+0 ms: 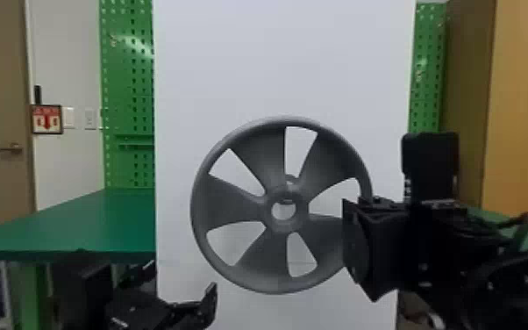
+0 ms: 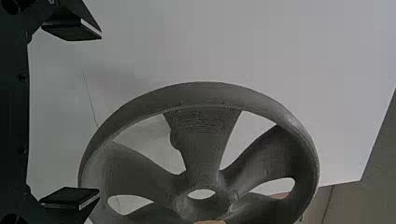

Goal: Hold the wheel and insert it

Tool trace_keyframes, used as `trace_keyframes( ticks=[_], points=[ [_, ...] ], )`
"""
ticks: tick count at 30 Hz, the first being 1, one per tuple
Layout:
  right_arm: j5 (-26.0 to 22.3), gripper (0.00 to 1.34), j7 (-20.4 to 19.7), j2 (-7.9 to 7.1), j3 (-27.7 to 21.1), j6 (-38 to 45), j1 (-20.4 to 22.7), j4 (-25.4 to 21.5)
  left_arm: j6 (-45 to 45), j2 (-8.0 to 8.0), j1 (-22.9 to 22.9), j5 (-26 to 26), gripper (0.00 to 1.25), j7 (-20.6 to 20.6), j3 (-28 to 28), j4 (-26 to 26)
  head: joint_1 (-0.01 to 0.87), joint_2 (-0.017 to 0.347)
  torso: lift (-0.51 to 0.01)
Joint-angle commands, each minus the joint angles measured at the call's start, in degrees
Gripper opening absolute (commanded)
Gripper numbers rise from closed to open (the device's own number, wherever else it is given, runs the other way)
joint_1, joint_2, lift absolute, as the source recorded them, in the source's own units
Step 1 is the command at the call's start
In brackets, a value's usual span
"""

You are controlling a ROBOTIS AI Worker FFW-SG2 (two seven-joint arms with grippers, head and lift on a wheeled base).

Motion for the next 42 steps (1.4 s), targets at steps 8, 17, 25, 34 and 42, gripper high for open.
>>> trace_keyframes(
  ticks=[8,17,25,34,42],
  points=[
    [0.1,0.16,0.0,0.05,0.1,1.2,-1.4,0.4,0.0,0.03,0.1,0.0,1.15,0.0,0.0,0.1,0.097,0.015,-0.442],
    [0.3,0.16,0.0,0.05,-0.3,3.4,-3.6,0.6,0.0,0.03,0.4,0.0,1.15,0.0,0.0,0.1,0.097,0.015,-0.442],
    [0.7,0.16,-0.3,0.05,-0.5,4.0,-4.4,0.6,0.0,0.03,0.4,0.0,1.15,0.0,0.0,0.1,0.097,0.015,-0.442],
    [0.7,0.16,-0.5,0.05,-0.7,4.1,-4.7,0.6,0.0,0.03,0.4,0.0,1.15,0.0,0.0,0.1,0.097,0.015,-0.442],
    [0.6,0.16,-0.8,0.05,-0.3,4.2,-5.1,0.6,0.0,0.03,0.4,0.0,1.15,0.0,0.0,0.1,0.097,0.015,-0.442]
  ],
)
